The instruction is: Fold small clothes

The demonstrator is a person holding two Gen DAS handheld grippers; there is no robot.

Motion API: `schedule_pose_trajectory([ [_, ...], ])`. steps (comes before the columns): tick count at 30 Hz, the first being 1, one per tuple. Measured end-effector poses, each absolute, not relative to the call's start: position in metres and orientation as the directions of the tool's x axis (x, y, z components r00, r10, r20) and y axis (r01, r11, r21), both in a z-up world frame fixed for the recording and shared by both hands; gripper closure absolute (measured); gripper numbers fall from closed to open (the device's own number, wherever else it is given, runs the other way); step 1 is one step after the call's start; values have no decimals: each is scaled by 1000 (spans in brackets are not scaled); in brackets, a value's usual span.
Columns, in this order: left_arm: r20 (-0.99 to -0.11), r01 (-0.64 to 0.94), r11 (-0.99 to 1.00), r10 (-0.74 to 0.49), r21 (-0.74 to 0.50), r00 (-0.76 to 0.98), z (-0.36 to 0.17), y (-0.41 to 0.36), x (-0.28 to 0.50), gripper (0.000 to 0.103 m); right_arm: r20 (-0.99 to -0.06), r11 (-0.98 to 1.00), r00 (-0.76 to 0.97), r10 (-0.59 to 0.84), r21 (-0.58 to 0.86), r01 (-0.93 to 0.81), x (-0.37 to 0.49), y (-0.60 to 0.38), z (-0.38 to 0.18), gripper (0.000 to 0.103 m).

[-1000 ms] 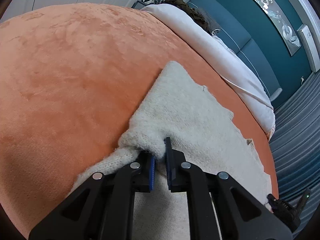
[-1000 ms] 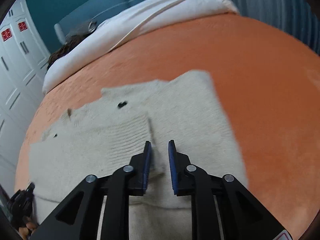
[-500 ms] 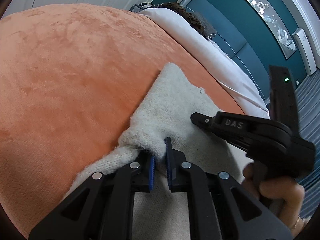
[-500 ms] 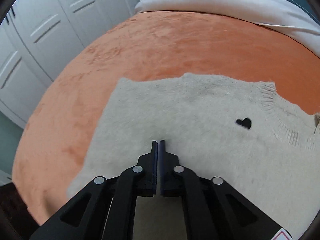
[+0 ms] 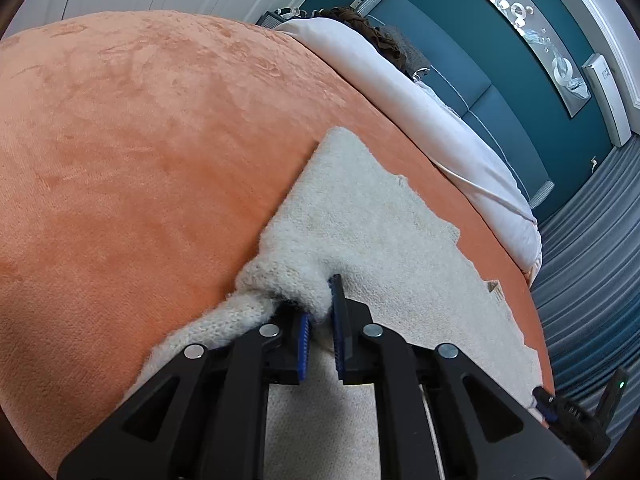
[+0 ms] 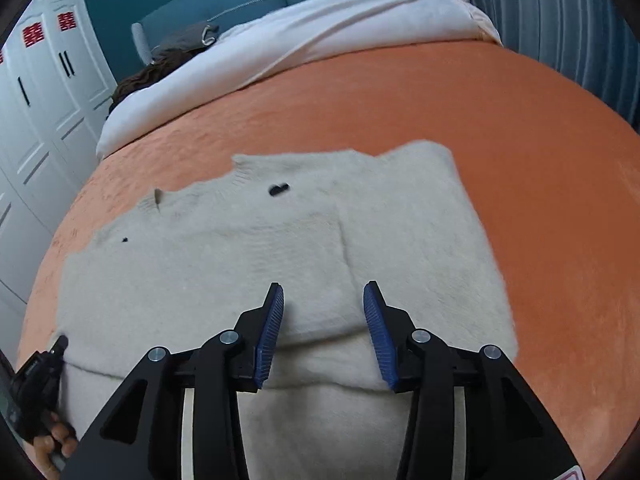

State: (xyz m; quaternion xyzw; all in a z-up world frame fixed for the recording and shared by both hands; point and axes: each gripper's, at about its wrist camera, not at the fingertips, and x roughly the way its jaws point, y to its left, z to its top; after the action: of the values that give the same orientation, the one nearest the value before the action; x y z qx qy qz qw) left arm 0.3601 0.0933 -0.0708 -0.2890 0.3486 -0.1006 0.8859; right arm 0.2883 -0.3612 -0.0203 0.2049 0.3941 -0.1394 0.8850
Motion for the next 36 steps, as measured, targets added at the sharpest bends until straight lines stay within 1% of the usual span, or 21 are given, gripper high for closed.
schedule_pose_trajectory([
  [2, -572, -30, 822, -368, -569, 733, -68, 91, 360, 93, -763, 859, 646, -28, 311, 405, 291, -375, -30, 54],
  [4, -587, -38, 836, -351, -547, 729, -66, 88, 361, 93, -753, 838, 658, 29, 377, 395, 300, -376, -36, 54],
  [5, -594, -41, 841, -346, -539, 726, -65, 88, 361, 93, -749, 833, 661, 53, 398, 385, 305, -375, -38, 69],
  [6, -603, -46, 845, -341, -533, 721, -64, 87, 362, 93, -746, 830, 662, 67, 410, 378, 308, -373, -38, 93],
  [9, -641, -63, 856, -332, -512, 692, -54, 88, 366, 95, -685, 820, 723, 86, 461, 339, 305, -378, -14, 94],
  [11, -666, -52, 880, -317, -471, 675, -52, 87, 367, 95, -656, 840, 753, 58, 440, 318, 298, -379, -3, 95],
  [13, -686, -30, 901, -308, -434, 659, -56, 84, 369, 95, -765, 867, 644, 19, 333, 370, 310, -386, -37, 95],
  [14, -691, -32, 903, -304, -427, 656, -56, 84, 370, 95, -788, 872, 614, 43, 330, 362, 312, -388, -51, 96],
  [15, -702, -39, 908, -294, -417, 649, -54, 82, 371, 95, -769, 880, 638, 40, 329, 342, 307, -389, -51, 96],
  [16, -711, -40, 913, -287, -405, 642, -52, 81, 372, 95, -766, 878, 641, 46, 337, 340, 304, -390, -41, 93],
  [17, -718, -35, 916, -289, -399, 633, -49, 80, 372, 93, -756, 857, 651, 75, 383, 346, 299, -392, -30, 85],
  [19, -728, -15, 920, -300, -392, 617, -39, 83, 364, 85, -713, 828, 694, 103, 448, 338, 277, -395, -8, 82],
  [20, -729, -8, 922, -301, -388, 615, -35, 86, 356, 75, -696, 829, 712, 94, 450, 331, 259, -397, 6, 78],
  [21, -731, 0, 923, -305, -385, 611, -29, 92, 345, 61, -696, 833, 714, 79, 439, 336, 244, -396, 14, 65],
  [23, -740, -4, 928, -295, -373, 604, -19, 111, 313, 50, -703, 835, 710, 46, 417, 359, 194, -401, 29, 50],
  [25, -745, -2, 916, -326, -402, 583, -15, 132, 280, 43, -717, 831, 695, 44, 413, 373, 141, -404, 30, 44],
  [26, -749, -9, 907, -343, -422, 567, -15, 144, 260, 36, -731, 827, 681, 40, 406, 387, 112, -405, 27, 39],
  [27, -751, -23, 896, -358, -444, 555, -16, 155, 241, 31, -751, 824, 659, 35, 395, 407, 81, -405, 20, 39],
  [32, -766, -92, 847, -421, -523, 485, -35, 183, 159, 24, -820, 782, 558, 125, 428, 454, -26, -385, -28, 38],
  [34, -750, -101, 825, -446, -556, 489, -41, 183, 138, 18, -827, 762, 537, 163, 452, 465, -45, -370, -45, 38],
  [36, -731, -98, 812, -456, -575, 507, -43, 180, 125, 13, -809, 734, 549, 209, 501, 459, -49, -357, -57, 34],
])
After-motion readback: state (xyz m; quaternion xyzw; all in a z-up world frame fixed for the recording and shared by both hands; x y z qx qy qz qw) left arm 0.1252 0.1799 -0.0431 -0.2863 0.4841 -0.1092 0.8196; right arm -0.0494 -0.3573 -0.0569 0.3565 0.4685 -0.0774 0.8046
